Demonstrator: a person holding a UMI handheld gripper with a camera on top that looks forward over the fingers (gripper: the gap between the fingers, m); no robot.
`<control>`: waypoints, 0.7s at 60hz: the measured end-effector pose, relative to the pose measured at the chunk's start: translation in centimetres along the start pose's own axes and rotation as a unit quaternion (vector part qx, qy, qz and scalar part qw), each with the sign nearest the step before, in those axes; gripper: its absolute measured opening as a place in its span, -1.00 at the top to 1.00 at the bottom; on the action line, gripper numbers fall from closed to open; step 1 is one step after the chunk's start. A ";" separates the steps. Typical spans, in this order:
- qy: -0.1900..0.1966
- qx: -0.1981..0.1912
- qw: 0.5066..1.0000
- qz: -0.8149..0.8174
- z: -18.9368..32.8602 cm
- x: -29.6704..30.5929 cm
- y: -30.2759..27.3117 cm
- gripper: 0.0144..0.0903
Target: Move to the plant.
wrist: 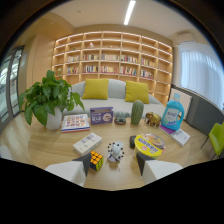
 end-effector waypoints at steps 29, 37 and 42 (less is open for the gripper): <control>-0.009 0.005 1.000 0.001 -3.0 -3.4 0.3 -0.88; -0.033 0.006 0.999 -0.001 -3.3 -8.0 0.2 -0.87; -0.053 0.008 0.999 -0.004 -3.1 -11.7 -0.1 -0.87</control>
